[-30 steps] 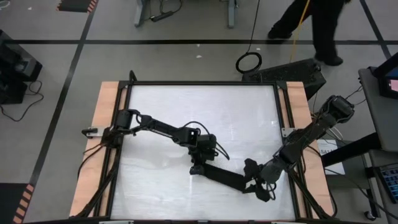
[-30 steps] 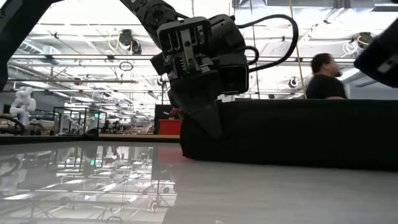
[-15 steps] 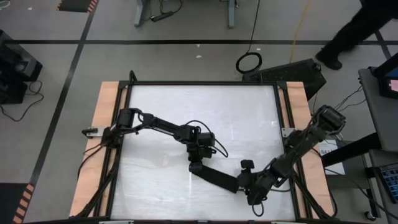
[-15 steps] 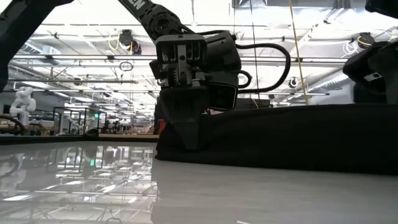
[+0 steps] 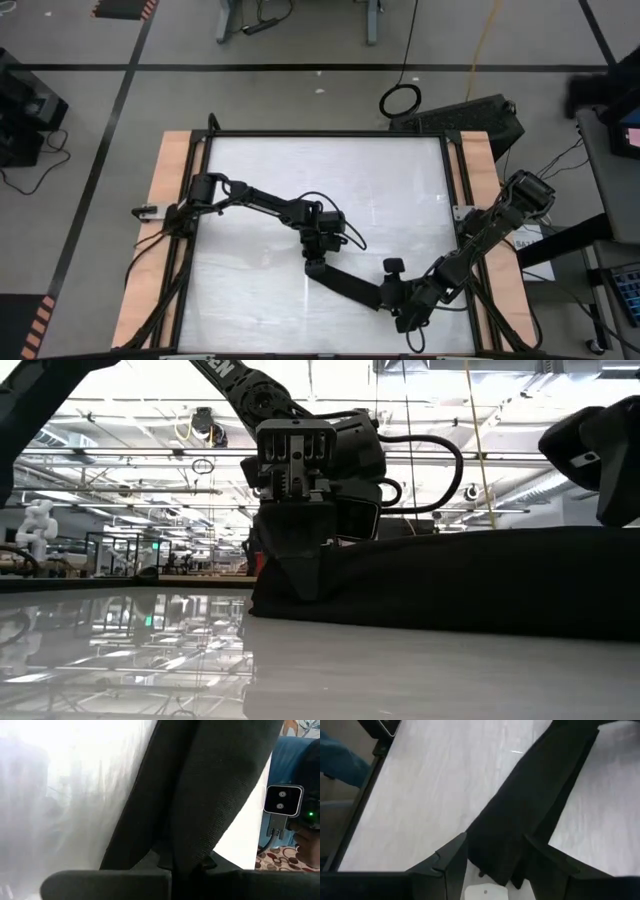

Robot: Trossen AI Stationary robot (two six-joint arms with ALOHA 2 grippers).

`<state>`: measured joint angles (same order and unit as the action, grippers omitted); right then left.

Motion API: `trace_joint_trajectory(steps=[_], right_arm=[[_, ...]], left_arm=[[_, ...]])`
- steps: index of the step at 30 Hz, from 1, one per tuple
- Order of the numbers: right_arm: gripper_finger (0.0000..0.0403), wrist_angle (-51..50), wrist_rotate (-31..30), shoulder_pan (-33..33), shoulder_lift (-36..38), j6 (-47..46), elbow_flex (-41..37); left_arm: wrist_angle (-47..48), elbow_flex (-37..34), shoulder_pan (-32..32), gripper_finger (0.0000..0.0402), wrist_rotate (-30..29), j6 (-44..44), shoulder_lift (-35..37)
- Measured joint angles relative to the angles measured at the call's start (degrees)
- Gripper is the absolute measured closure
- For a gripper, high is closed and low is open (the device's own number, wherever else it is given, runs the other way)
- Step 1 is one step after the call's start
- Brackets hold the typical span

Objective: Roll towel into tight, uniform cylinder
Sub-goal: Roll the black towel

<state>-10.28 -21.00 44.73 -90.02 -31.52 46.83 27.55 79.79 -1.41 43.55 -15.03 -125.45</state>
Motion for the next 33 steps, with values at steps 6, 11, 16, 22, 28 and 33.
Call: trace_joint_trajectory(steps=[6, 11, 16, 22, 28, 33], right_arm=[[0.0227, 3.3, 0.0, 0.0, -0.6, 2.7, 0.0], [0.0227, 6.6, 0.7, -0.1, -3.9, 2.6, 0.0], [0.0227, 6.5, -1.3, -0.1, -6.9, -1.6, 0.0], [0.0227, 6.4, -3.4, -0.4, -7.1, -2.8, 0.0], [0.0227, 5.0, -3.5, -0.8, -7.1, -6.1, -0.8], [0.0227, 4.4, -3.5, -1.3, -7.1, -10.2, -1.7]], left_arm=[[0.0, 0.0, 0.3, 0.0388, 0.0, -0.8, 0.0], [0.1, -0.1, 1.0, 0.0388, 0.0, -1.2, 0.0], [0.1, -0.1, 1.1, 0.0388, 0.7, -1.2, 0.0], [0.2, -0.1, 1.1, 0.0368, 0.8, -1.1, 0.0], [0.2, -0.2, 1.0, 0.0299, 0.3, -0.7, 1.0], [2.0, 0.9, 1.1, 0.0235, -0.8, 1.5, 3.0]])
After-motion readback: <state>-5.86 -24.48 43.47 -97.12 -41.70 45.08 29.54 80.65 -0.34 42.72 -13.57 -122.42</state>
